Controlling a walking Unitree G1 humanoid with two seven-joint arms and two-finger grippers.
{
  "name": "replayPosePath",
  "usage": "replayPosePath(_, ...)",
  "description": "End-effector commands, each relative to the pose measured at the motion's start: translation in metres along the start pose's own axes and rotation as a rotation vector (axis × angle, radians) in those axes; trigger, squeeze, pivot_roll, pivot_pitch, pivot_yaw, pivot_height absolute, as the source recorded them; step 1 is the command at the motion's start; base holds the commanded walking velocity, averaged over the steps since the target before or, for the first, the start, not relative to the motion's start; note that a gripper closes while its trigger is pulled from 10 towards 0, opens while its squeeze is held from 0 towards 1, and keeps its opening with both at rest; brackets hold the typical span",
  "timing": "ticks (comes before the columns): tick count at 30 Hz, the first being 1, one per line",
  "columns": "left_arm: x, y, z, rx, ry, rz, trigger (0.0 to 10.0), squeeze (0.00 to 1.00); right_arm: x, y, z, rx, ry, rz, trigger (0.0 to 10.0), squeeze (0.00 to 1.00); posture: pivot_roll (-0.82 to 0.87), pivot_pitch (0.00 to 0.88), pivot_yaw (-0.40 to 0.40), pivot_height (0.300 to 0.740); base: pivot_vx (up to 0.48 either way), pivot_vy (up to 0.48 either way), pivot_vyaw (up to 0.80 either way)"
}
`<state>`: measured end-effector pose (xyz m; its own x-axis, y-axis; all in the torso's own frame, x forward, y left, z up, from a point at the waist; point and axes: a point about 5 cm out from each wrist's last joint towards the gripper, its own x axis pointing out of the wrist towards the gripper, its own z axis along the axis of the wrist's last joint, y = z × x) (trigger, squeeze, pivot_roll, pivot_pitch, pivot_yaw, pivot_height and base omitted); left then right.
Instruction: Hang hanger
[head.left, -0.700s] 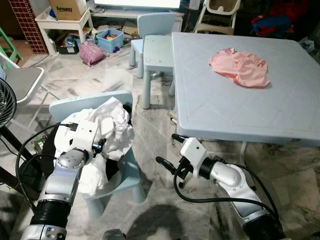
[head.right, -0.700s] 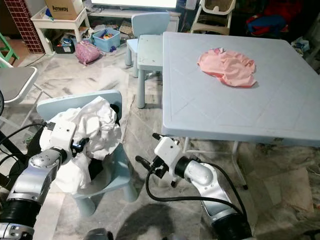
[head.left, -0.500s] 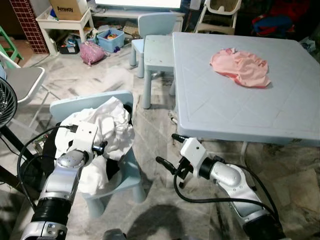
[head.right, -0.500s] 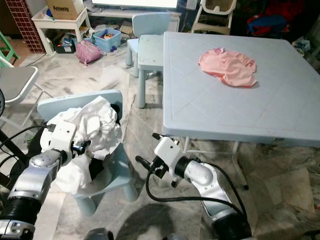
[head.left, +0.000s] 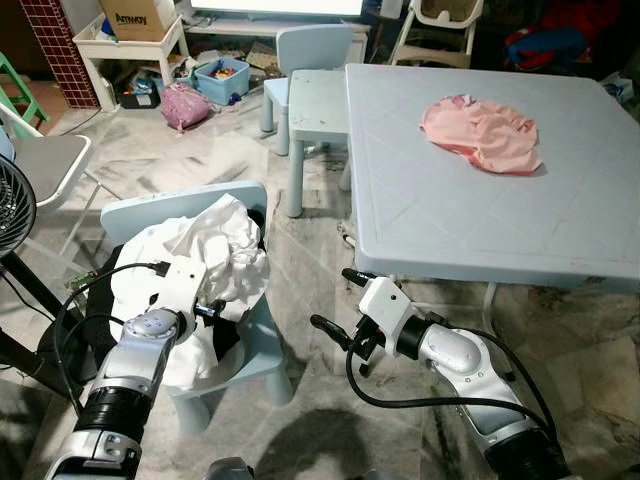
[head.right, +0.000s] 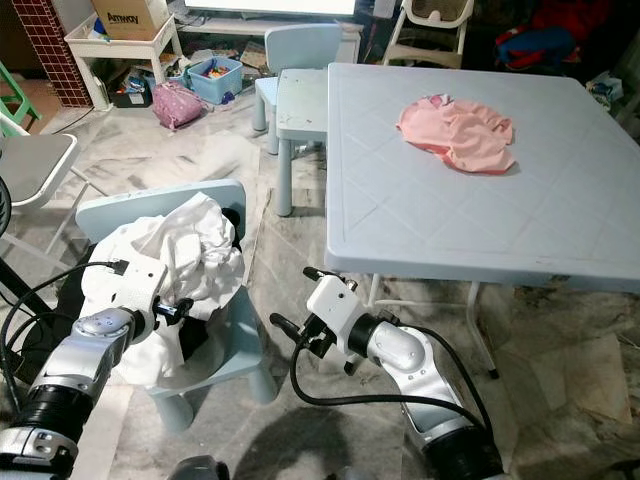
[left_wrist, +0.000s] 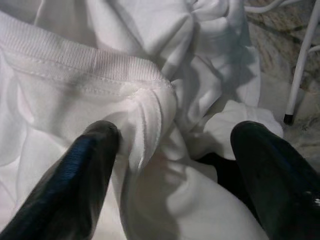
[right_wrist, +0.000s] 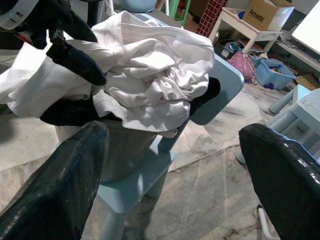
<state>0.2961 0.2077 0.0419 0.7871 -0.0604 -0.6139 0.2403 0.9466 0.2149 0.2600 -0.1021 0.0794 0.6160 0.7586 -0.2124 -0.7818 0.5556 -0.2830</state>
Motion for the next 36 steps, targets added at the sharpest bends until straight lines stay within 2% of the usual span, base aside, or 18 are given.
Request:
replayPosePath(1, 0.001, -0.001, 0.0, 0.013, 0.002, -0.012, 0.7, 0.0, 0.0, 0.0, -0.001, -0.005, 0.003, -0.005, 10.0, 0.0, -0.02, 0.0, -0.026, 0.74, 0.0, 0.0, 0.0)
replayPosePath(2, 0.001, -0.001, 0.0, 0.013, 0.002, -0.012, 0.7, 0.0, 0.0, 0.0, -0.001, -0.005, 0.003, -0.005, 10.0, 0.0, -0.02, 0.0, -0.026, 0.74, 0.0, 0.0, 0.0)
replayPosePath(3, 0.002, -0.001, -0.002, 0.015, 0.005, -0.012, 0.0, 0.0, 0.0, 0.0, -0.001, -0.004, 0.003, -0.005, 10.0, 0.0, -0.02, 0.0, -0.026, 0.74, 0.0, 0.0, 0.0)
replayPosePath(12, 0.002, 0.005, -0.009, 0.039, 0.012, 0.017, 0.0, 0.0, 0.0, 0.0, -0.001, 0.0, 0.002, -0.001, 10.0, 0.0, -0.02, 0.0, -0.028, 0.74, 0.0, 0.0, 0.0)
replayPosePath(17, 0.004, 0.013, -0.009, 0.038, -0.029, 0.089, 0.0, 0.0, -0.001, 0.001, -0.002, 0.006, 0.002, -0.003, 10.0, 0.0, -0.02, 0.0, -0.028, 0.74, 0.0, 0.0, 0.0)
replayPosePath(21, 0.003, 0.017, -0.008, -0.005, -0.068, 0.134, 0.0, 0.0, -0.001, 0.002, -0.003, 0.008, 0.005, -0.006, 10.0, 0.0, -0.02, 0.0, -0.027, 0.74, 0.0, 0.0, 0.0)
replayPosePath(25, 0.003, 0.018, -0.011, -0.089, -0.091, 0.142, 0.0, 0.0, -0.001, 0.0, -0.003, 0.008, 0.005, -0.008, 10.0, 0.0, -0.02, 0.0, -0.03, 0.74, 0.0, 0.0, 0.0)
replayPosePath(36, 0.006, 0.013, -0.018, -0.13, -0.109, 0.156, 0.0, 0.0, -0.002, -0.001, -0.003, 0.004, 0.009, -0.008, 10.0, 0.0, -0.03, 0.0, -0.037, 0.74, 0.0, 0.0, 0.0)
